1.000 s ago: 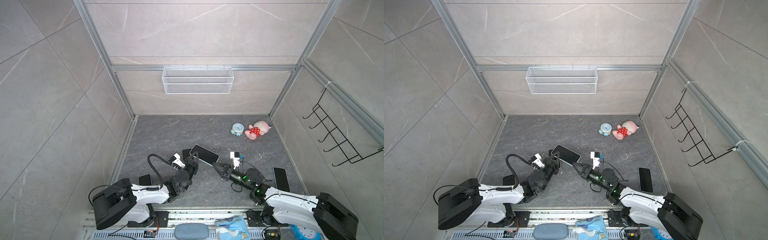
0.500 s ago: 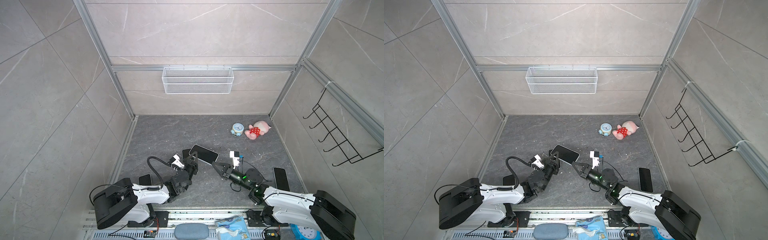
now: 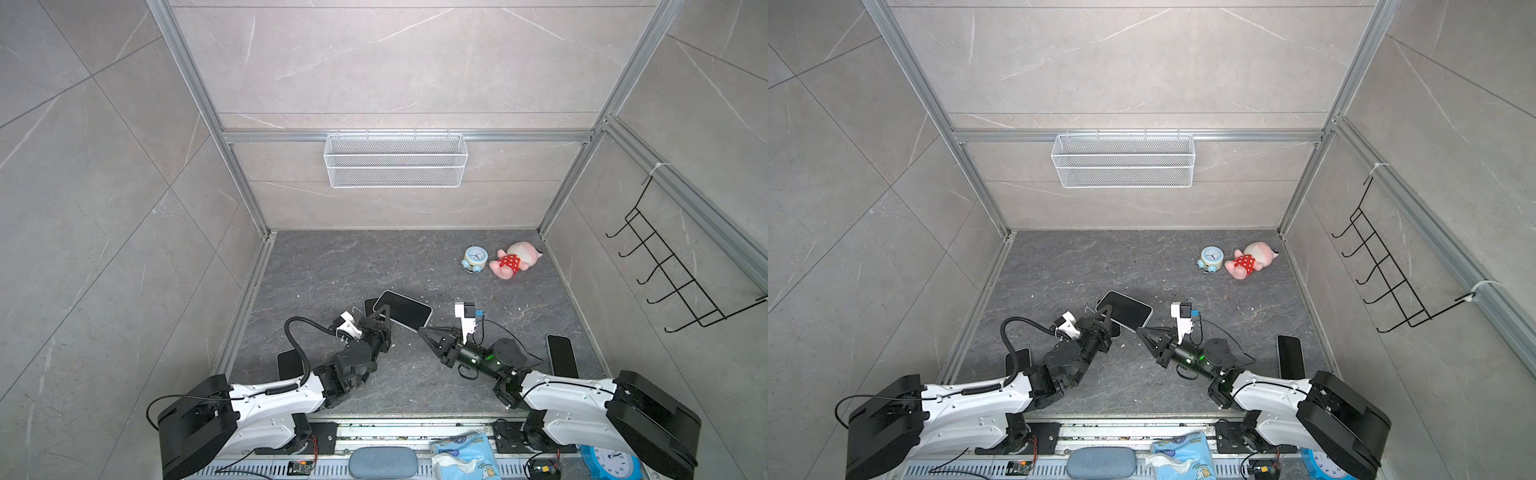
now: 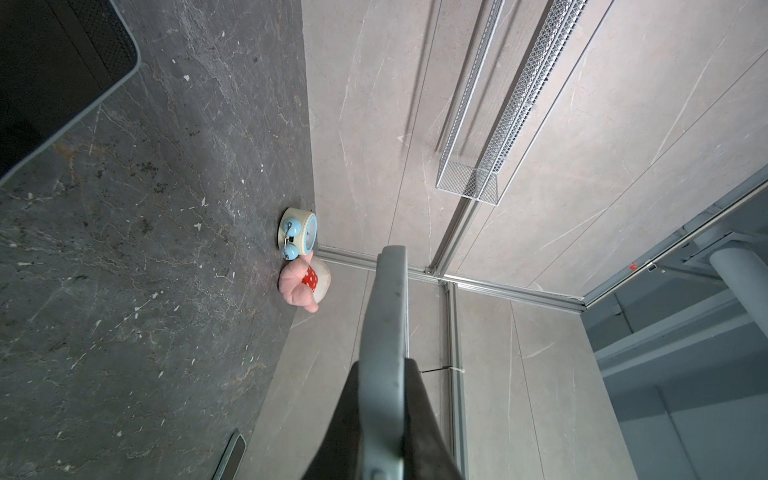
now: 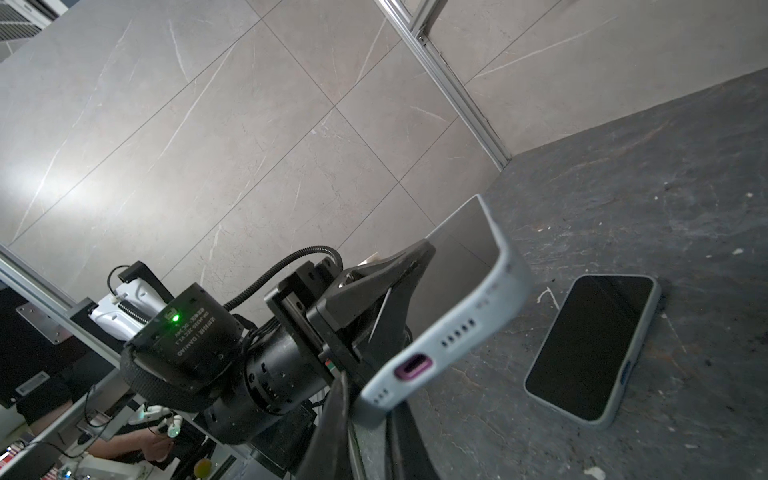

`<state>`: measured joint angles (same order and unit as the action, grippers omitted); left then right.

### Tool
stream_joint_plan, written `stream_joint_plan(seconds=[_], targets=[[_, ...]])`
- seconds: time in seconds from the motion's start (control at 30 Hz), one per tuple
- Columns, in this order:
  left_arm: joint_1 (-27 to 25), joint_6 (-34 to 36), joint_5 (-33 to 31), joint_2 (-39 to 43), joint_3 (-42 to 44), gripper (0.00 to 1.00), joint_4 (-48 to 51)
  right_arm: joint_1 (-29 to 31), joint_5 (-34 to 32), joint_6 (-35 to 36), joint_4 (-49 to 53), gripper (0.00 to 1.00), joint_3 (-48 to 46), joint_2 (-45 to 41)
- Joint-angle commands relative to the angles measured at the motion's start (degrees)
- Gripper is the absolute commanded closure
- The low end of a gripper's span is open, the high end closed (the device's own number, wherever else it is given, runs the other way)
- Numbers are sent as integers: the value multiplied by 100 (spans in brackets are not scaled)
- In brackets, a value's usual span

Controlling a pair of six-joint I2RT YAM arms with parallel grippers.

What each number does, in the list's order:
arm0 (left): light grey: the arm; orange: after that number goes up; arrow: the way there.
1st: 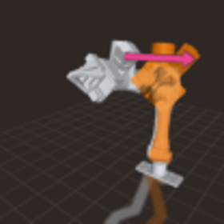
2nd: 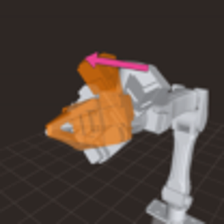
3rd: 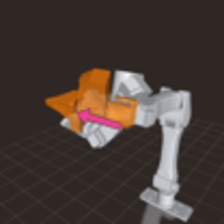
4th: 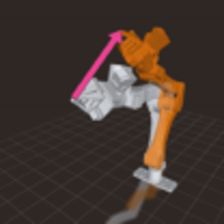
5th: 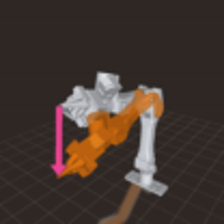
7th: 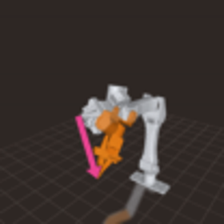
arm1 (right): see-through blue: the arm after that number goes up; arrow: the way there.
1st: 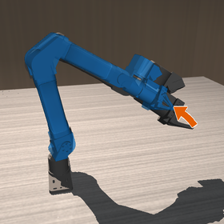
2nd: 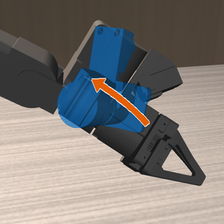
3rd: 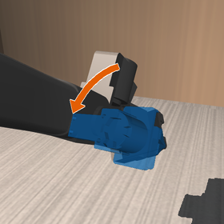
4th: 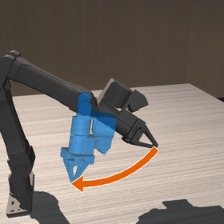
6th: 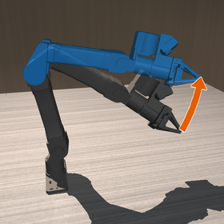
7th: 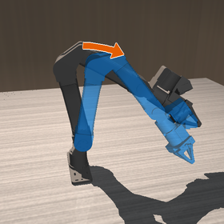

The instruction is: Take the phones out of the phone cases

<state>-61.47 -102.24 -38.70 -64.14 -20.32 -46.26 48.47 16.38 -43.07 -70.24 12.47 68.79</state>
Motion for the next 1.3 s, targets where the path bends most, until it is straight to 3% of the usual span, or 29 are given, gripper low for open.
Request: stream_joint_plan(seconds=[0.0,0.3,0.67,0.73,0.83,0.9,0.97,1.1,1.27], targets=[[-23,52,49,126,-244,100,377,94,583,1296,-737,100,-52,142],[-26,105,97,71,-350,100,388,108,964,1635,-1027,100,-52,468],[-16,285,161,43,-390,100,205,102,46,2027,-353,100,-8,192],[8,331,182,96,-371,100,179,102,-526,2126,204,91,-66,-52],[92,502,321,248,-378,100,283,106,-1444,2103,573,65,-433,-562],[195,605,424,369,-370,100,378,95,-1858,1957,784,40,-697,-1024],[343,608,622,432,-337,100,386,93,-2124,1740,1639,28,-706,-1641],[578,1003,1079,484,-267,100,163,71,-2675,1099,5036,17,207,-2961],[714,1158,1428,540,-214,100,115,-24,-2653,352,6981,11,996,-3813]])
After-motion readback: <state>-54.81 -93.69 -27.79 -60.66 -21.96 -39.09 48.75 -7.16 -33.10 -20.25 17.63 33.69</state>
